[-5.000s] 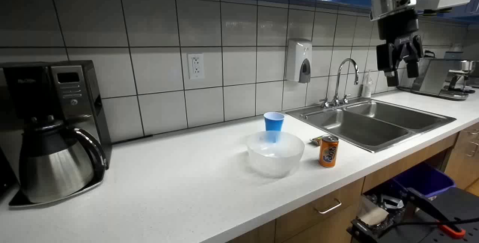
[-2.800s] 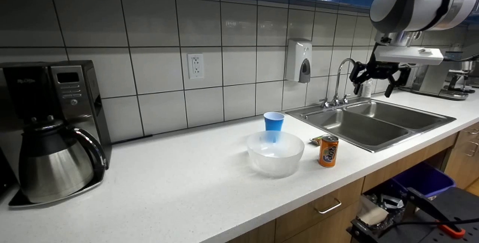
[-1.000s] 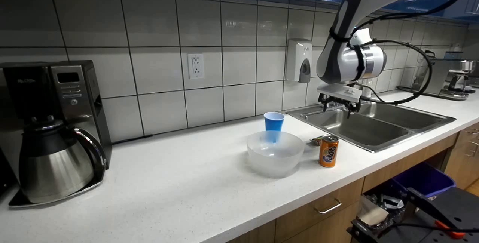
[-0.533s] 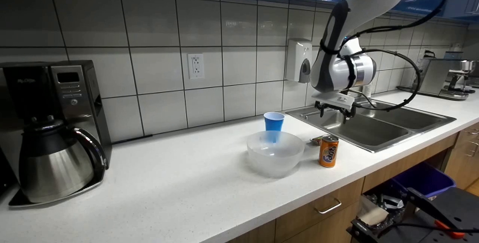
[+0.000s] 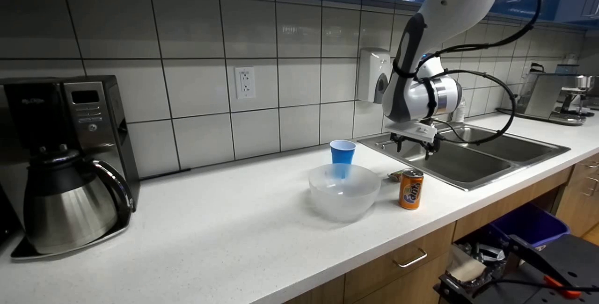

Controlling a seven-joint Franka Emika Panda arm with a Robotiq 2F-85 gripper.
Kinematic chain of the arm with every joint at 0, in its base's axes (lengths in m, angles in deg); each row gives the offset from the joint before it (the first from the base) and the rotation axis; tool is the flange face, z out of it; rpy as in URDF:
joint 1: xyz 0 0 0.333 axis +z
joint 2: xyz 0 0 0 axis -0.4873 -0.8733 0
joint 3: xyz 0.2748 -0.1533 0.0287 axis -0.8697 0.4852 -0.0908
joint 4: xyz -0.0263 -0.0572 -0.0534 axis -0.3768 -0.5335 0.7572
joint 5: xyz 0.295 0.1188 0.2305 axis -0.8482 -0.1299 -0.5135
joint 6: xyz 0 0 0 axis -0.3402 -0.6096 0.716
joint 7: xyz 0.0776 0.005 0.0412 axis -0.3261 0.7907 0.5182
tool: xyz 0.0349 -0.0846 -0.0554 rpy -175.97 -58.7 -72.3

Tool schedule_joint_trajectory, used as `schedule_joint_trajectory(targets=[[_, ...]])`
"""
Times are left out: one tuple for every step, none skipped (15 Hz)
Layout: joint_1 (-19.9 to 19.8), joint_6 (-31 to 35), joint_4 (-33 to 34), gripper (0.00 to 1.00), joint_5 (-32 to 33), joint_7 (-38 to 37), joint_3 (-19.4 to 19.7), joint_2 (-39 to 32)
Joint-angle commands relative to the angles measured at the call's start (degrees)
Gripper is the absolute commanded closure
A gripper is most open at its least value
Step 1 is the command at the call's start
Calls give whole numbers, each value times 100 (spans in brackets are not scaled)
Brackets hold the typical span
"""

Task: Put the candy bar in the bowl

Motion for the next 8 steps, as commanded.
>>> schedule_joint_trajectory(targets=[[34,-309,378,0,-106,-123,-18,-272],[42,-349,433,0,-102,-137,-20,-324],[60,-393,494,0,-92,-160,-9,-385],[58,-453,558,0,-84,-167,-17,-437],[59,-521,632,0,-75,-187,-14,-502],[64,-591,698,0,-63,-217,-5,-560],[64,-656,761,0,-51,-241,-1,-614],[66,-719,823,0,-39,-271,9,-666]])
